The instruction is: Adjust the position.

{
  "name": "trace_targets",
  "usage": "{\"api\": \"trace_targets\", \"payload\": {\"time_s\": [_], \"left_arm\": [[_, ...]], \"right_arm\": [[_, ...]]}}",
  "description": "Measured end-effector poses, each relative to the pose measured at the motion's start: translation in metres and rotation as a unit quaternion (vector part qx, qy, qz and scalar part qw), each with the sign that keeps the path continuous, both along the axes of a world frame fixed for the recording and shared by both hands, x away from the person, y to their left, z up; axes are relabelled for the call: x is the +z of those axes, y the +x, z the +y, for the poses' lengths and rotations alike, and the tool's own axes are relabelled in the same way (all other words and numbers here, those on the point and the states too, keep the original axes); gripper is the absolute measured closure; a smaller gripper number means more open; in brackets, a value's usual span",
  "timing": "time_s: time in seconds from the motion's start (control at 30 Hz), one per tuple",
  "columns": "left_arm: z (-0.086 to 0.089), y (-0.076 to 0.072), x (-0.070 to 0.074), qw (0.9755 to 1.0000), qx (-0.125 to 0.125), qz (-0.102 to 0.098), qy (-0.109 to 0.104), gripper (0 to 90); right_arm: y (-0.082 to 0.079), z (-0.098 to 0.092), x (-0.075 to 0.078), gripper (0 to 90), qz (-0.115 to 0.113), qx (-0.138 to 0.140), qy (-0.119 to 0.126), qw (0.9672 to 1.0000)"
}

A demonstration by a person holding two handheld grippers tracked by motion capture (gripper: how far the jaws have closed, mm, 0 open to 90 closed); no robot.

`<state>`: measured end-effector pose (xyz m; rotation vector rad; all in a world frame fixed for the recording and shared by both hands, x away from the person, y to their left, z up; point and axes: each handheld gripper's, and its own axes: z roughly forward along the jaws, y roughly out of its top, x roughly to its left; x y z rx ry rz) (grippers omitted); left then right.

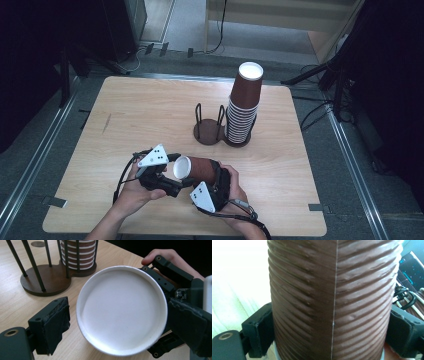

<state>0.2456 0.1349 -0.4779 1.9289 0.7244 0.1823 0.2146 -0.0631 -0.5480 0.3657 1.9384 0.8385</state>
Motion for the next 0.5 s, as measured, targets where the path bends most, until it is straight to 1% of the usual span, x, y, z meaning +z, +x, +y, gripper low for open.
{"api": "trace_targets", "payload": {"time_s": [0.07, 0.13, 0.2, 0.27, 0.3, 0.33, 0.37, 0.43, 0.5], "left_arm": [[-0.0005, 0.0001, -0.0001, 1.0000, -0.001, 0.003, 0.002, 8.6], [-0.0015, 0.0002, 0.0001, 1.0000, 0.001, 0.004, 0.002, 12.9], [-0.0029, -0.0002, 0.0000, 0.9999, -0.006, 0.008, -0.001, 15.5], [-0.0046, -0.0015, 0.0002, 0.9999, -0.009, 0.005, 0.002, 21.2], [-0.0049, -0.0020, 0.0005, 0.9999, -0.009, 0.003, 0.004, 21.4], [-0.0049, -0.0023, 0.0008, 0.9999, -0.011, 0.004, -0.002, 21.9], [-0.0046, -0.0022, 0.0012, 0.9999, -0.011, 0.006, -0.004, 22.7], [-0.0045, -0.0020, 0.0022, 0.9999, -0.008, 0.010, -0.005, 23.1], [-0.0043, -0.0019, 0.0027, 0.9998, -0.009, 0.014, -0.006, 23.5]], "right_arm": [[-0.0003, 0.0001, -0.0001, 9.5, -0.004, 0.004, -0.005, 1.0000], [-0.0006, -0.0002, 0.0003, 9.5, -0.012, 0.007, -0.012, 0.9998], [-0.0014, -0.0011, 0.0012, 9.5, -0.017, 0.012, -0.018, 0.9996], [-0.0021, -0.0016, 0.0020, 9.4, -0.023, 0.017, -0.028, 0.9992], [-0.0025, -0.0013, 0.0021, 9.3, -0.024, 0.017, -0.030, 0.9991], [-0.0024, -0.0014, 0.0021, 9.1, -0.025, 0.016, -0.031, 0.9991], [-0.0018, -0.0017, 0.0027, 8.7, -0.020, 0.014, -0.031, 0.9992], [-0.0011, -0.0014, 0.0030, 7.9, -0.018, 0.011, -0.025, 0.9995], [-0.0012, -0.0015, 0.0043, 7.4, -0.010, 0.011, -0.021, 0.9997]]}}
